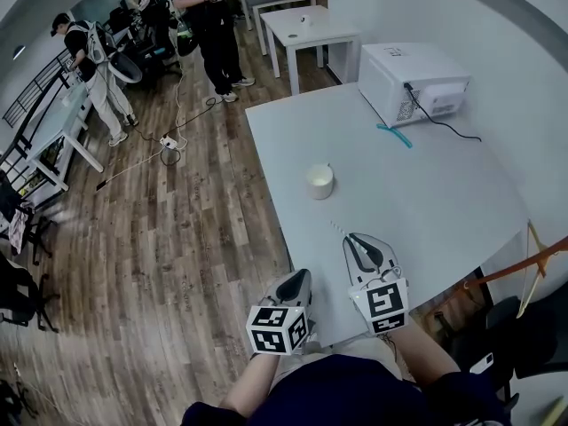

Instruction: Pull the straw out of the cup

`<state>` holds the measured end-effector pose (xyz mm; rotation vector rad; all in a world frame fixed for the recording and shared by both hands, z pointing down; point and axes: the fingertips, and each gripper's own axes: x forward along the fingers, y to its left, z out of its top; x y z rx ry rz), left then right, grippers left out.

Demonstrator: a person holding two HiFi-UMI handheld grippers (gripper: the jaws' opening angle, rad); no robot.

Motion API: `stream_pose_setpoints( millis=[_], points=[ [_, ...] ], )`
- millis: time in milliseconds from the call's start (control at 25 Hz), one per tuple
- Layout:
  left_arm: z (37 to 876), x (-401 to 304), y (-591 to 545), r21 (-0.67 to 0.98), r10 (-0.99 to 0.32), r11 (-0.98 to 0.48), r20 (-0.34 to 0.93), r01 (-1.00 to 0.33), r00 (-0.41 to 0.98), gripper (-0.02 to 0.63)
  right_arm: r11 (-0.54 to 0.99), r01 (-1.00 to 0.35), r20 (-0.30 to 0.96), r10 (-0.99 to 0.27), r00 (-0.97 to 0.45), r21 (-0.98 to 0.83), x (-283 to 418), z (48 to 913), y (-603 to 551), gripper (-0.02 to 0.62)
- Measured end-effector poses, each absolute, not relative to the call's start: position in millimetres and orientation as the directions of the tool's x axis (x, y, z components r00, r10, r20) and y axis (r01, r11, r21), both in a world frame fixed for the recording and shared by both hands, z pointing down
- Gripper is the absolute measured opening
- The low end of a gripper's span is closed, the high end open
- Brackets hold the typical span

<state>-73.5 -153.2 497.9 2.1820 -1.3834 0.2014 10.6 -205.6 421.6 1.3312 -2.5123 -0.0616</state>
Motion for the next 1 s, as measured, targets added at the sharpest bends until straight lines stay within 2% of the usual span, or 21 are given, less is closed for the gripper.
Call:
stream_pose_setpoints(
  millis=[1000],
  points=[
    [490,-66,-135,0.356,-0.784,-0.360,0.386,-0.862,0.486,0.020,0.595,-0.799,0.231,-0.792,-0.565,0.087,15,421,-168,0.043]
  ],
)
